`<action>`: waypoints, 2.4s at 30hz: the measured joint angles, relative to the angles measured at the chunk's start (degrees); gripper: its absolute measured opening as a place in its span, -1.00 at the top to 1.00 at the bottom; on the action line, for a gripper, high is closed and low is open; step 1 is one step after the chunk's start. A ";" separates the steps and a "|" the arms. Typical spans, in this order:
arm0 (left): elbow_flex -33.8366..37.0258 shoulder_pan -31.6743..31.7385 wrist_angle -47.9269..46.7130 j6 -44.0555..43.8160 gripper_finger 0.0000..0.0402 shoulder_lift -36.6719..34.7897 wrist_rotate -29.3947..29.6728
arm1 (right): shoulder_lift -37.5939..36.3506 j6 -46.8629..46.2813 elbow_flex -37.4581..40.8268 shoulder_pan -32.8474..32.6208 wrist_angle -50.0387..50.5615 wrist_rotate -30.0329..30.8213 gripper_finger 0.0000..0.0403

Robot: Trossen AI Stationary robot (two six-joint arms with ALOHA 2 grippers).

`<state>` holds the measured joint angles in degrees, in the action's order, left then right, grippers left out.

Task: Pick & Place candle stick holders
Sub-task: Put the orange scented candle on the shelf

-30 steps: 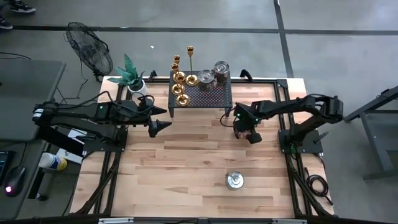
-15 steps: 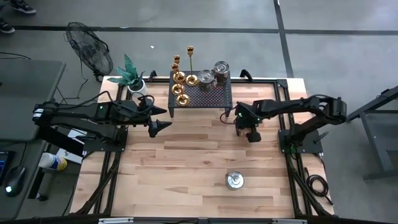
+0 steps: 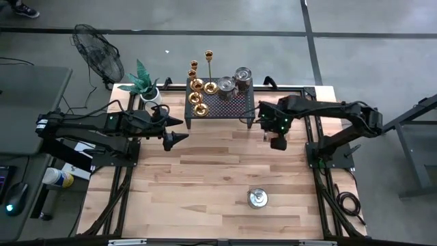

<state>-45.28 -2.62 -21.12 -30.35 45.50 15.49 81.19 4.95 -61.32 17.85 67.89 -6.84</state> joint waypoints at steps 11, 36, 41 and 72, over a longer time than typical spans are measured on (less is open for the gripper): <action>0.00 -0.01 -0.02 0.00 -0.86 0.00 0.00 | 6.26 6.10 -20.64 0.00 18.71 14.66 -0.71; 0.00 -0.01 -0.02 0.00 -0.86 0.02 0.00 | 24.07 53.51 -35.37 -8.09 12.42 64.20 -0.71; 0.00 0.00 -0.02 0.00 -0.86 0.01 -0.01 | 26.34 56.86 -35.39 -9.50 10.66 68.34 -0.71; 0.00 0.01 -0.02 0.01 -0.86 0.01 -0.01 | 34.05 61.03 -35.36 -8.25 4.21 69.67 -0.84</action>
<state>-45.28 -2.61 -21.15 -30.33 45.50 15.48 115.24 65.98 -96.68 9.59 72.11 62.82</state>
